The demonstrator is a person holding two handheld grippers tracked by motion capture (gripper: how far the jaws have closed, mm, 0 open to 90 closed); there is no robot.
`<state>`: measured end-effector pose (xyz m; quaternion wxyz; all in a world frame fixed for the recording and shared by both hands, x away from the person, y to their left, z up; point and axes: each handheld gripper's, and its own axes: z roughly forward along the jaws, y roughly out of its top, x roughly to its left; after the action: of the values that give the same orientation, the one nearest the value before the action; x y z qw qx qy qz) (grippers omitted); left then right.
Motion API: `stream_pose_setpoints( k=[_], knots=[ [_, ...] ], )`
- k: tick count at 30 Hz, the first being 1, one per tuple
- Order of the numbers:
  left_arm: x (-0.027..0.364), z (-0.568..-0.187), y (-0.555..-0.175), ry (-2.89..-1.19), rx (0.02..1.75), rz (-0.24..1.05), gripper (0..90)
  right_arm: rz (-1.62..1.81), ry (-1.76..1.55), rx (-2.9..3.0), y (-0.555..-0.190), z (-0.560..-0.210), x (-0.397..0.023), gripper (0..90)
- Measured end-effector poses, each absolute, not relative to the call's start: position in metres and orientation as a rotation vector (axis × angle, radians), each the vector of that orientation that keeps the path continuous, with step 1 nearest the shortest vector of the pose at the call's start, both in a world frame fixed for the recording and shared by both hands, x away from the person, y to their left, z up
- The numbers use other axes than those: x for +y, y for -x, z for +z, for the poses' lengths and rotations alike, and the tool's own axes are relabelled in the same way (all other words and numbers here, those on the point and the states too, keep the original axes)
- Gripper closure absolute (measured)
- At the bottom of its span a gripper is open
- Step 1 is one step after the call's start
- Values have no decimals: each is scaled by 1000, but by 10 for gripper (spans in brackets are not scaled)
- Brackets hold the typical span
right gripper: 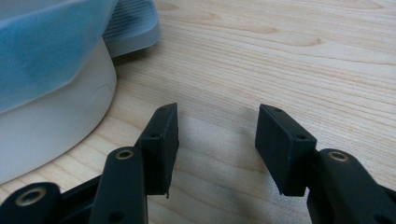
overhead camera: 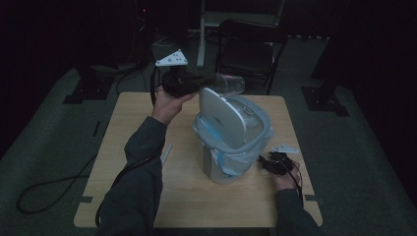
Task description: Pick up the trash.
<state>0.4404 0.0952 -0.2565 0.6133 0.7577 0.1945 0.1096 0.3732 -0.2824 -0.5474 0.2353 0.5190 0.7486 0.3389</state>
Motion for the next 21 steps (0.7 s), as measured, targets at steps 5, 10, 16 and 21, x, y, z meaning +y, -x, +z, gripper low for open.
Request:
stream_pose_setpoints(
  k=[5,10,16,21],
  knots=[
    [94,-255,-439,-1740,438,246,859,930,-1424,2054,-373,-547,-282,483],
    [92,-255,-438,-1748,424,233,856,930,-1424,2054,-373,-547,-282,482],
    [92,-255,-438,-1745,415,209,848,929,-1423,2054,-373,-547,-282,482],
    [92,-254,-439,-1741,400,185,824,929,-1423,2054,-373,-547,-282,481]
  ],
)
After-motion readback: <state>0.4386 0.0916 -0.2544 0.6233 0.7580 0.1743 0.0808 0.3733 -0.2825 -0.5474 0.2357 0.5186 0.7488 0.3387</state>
